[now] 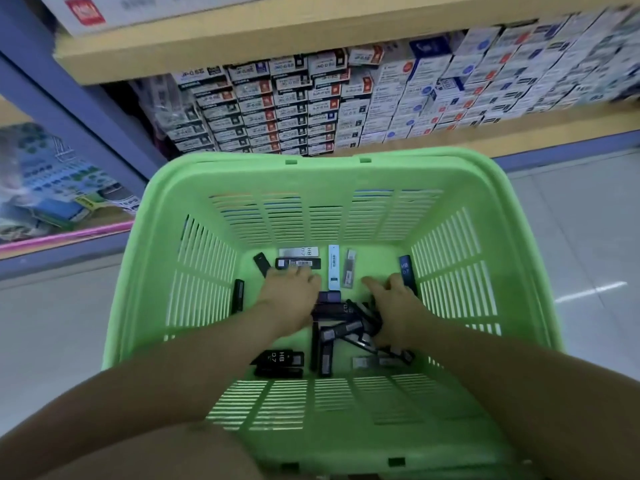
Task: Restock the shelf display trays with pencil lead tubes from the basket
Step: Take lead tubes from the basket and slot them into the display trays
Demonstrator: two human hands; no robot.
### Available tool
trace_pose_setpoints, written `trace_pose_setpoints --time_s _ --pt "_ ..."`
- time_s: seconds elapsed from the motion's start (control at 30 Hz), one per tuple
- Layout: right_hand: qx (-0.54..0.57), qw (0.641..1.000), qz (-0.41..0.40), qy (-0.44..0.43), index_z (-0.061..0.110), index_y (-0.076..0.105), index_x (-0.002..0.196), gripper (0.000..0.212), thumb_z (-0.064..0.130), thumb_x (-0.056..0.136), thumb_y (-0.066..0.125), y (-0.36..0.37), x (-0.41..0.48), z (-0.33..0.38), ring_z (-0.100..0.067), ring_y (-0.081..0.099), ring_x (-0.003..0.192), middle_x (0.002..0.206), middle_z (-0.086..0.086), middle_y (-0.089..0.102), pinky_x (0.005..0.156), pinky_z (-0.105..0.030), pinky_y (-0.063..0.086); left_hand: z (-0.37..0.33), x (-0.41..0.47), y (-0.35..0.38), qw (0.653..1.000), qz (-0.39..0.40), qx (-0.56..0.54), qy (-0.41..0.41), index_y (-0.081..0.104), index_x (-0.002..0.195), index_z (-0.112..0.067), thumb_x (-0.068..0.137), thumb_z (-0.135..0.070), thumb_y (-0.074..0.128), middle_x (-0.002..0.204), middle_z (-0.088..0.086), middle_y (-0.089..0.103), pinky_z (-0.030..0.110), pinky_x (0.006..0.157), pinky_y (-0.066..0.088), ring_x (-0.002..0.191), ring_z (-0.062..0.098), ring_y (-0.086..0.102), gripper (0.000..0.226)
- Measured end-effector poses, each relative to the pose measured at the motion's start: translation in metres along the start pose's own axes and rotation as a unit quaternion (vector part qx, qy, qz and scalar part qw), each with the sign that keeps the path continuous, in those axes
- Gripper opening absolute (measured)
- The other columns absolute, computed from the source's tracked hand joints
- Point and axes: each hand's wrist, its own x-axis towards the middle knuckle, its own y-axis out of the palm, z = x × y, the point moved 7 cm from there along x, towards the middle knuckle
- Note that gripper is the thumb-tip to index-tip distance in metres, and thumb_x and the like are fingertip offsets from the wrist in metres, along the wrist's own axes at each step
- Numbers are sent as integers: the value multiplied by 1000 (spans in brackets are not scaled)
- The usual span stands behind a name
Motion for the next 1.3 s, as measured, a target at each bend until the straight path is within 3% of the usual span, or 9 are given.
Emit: trace_pose_setpoints --time_s 0.13,0.23,0.33,0.73,0.93,1.0,1.17,1.23,1.3 --pt "53 997 -53 29 17 17 150 107 52 71 80 -1 6 -2 -38 39 126 139 -18 30 106 -46 40 4 7 -2 994 30 -101 4 29 139 -13 76 -25 70 132 9 36 41 93 48 124 25 33 76" --pt "-23 998 -50 1 20 14 149 112 66 66 74 14 6 4 -35 35 125 135 -12 31 103 -52 41 -25 -1 4 985 57 -155 42 17 146 -21 73 -45 73 135 2 27 41 88 49 125 24 28 95" --pt "-40 993 -108 -21 20 21 148 84 52 84 66 11 8 12 -32 42 119 132 -12 39 102 -42 38 -33 -6 10 990 15 -140 -1 26 139 -17 74 -63 65 132 4 31 45 88 45 121 25 32 89" --pt "129 989 -71 33 14 33 109 46 17 82 70 -16 23 13 -25 53 71 79 -3 45 54 -30 38 -3 -2 8 957 18 -289 -14 46 125 -14 82 -28 73 77 -3 50 30 64 45 79 19 55 53" --pt "513 843 -25 160 18 34 120 38 6 89 53 -20 19 -2 -20 43 64 87 -12 48 53 -27 35 5 6 12 907 63 -413 -57 49 136 -24 93 -33 59 123 3 60 24 81 43 105 20 58 45" --pt "589 785 -42 186 14 42 109 29 -1 85 49 -18 15 -3 -22 44 63 76 -10 47 57 -31 38 15 12 5 877 49 -470 -83 55 129 -20 96 -27 55 116 6 62 24 74 44 92 20 61 34" --pt "775 598 -18 202 12 55 92 22 21 86 74 -4 5 13 -14 40 51 59 -2 45 51 -26 40 12 10 -5 632 -21 -754 -181 57 119 -9 97 -17 54 86 5 61 24 64 51 65 14 55 24" --pt "787 594 8 166 11 60 96 34 34 81 79 -9 4 32 -16 52 60 69 -5 59 56 -28 46 -6 8 -9 632 -33 -756 -165 61 108 -11 99 -21 50 82 4 64 28 70 50 69 16 58 17" --pt "785 602 13 145 4 64 105 42 34 80 78 -15 6 45 -24 67 80 90 -12 73 64 -32 53 -20 5 -18 707 -37 -693 -135 59 114 -13 101 -25 43 101 5 67 32 85 50 90 19 63 24"
